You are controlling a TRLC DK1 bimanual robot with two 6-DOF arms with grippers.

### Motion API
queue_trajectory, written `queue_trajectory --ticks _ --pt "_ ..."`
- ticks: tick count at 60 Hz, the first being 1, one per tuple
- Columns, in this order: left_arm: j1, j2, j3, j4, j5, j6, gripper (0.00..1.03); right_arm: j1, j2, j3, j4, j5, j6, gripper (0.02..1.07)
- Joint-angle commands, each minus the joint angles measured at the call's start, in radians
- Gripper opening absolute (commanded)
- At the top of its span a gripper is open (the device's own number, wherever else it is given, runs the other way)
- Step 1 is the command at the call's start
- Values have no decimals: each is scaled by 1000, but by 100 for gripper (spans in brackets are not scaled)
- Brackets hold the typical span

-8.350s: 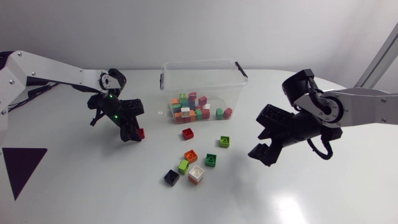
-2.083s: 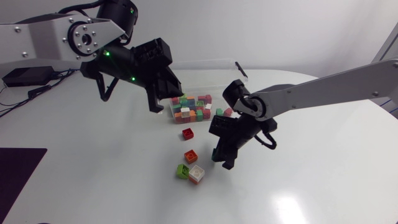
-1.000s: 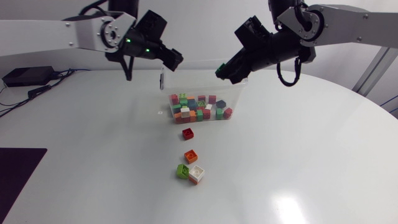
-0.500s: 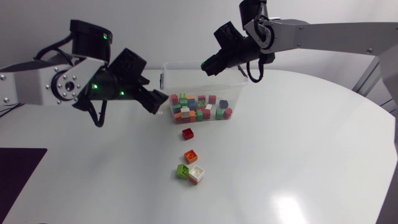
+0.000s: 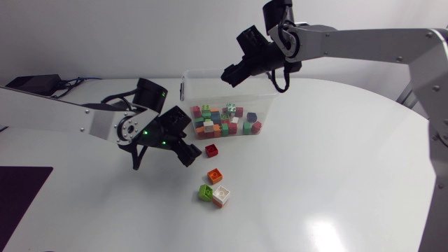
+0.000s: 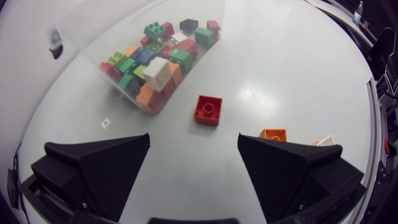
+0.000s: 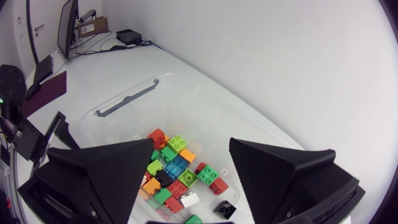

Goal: Place the duplo bricks in the container

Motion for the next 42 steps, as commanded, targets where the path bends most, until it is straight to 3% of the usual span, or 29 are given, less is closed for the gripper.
queue_trajectory --ticks 1,19,42 --pt "-9 70 51 7 17 23 98 -17 -109 -89 16 2 18 95" --pt "-23 191 173 -30 57 29 98 -60 -396 -421 5 -67 -25 95" --pt "-49 334 295 -54 83 53 98 -33 -613 -714 -15 -102 -65 97"
